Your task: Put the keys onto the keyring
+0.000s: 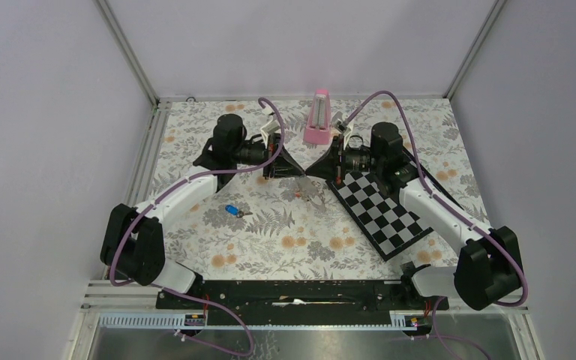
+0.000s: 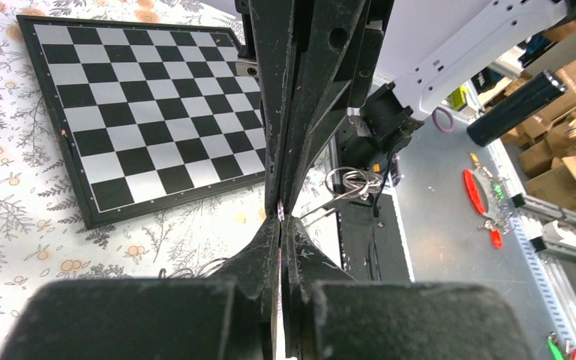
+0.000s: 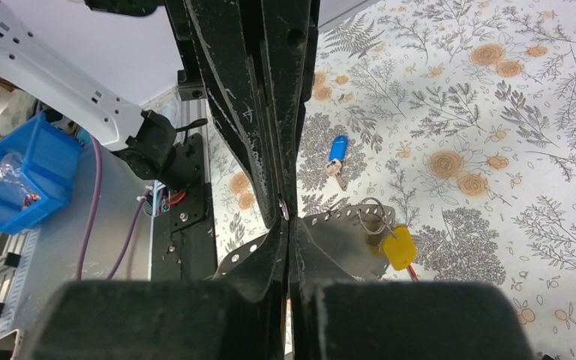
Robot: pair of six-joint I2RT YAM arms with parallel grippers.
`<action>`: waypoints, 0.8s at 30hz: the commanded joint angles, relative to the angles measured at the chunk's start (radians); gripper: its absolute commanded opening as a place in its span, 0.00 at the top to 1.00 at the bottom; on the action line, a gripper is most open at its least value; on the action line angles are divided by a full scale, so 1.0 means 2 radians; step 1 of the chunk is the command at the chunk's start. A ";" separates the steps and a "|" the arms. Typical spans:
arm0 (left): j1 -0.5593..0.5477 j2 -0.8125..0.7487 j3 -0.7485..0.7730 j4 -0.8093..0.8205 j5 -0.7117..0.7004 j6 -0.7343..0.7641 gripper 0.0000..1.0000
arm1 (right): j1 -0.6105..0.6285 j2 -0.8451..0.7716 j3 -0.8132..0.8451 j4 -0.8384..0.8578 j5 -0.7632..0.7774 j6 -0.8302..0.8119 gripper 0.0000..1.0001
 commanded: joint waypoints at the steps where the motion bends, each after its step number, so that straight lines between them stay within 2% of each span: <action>1: 0.001 -0.009 0.051 -0.117 -0.012 0.114 1.00 | -0.002 -0.011 0.001 0.001 -0.003 -0.043 0.96; 3: 0.000 -0.002 0.079 -0.192 -0.021 0.172 1.00 | -0.002 -0.016 0.001 -0.020 0.002 -0.077 0.91; 7: -0.011 0.027 0.167 -0.364 -0.056 0.310 1.00 | -0.002 -0.028 -0.005 -0.043 0.008 -0.123 0.73; 11: -0.030 0.052 0.219 -0.466 -0.094 0.383 1.00 | -0.002 -0.031 -0.006 -0.045 0.008 -0.133 0.61; 15: -0.044 0.057 0.238 -0.493 -0.115 0.408 1.00 | -0.002 -0.032 -0.007 -0.044 0.003 -0.134 0.57; 24: -0.057 0.053 0.240 -0.495 -0.108 0.408 1.00 | -0.002 -0.032 -0.015 -0.043 0.007 -0.146 0.57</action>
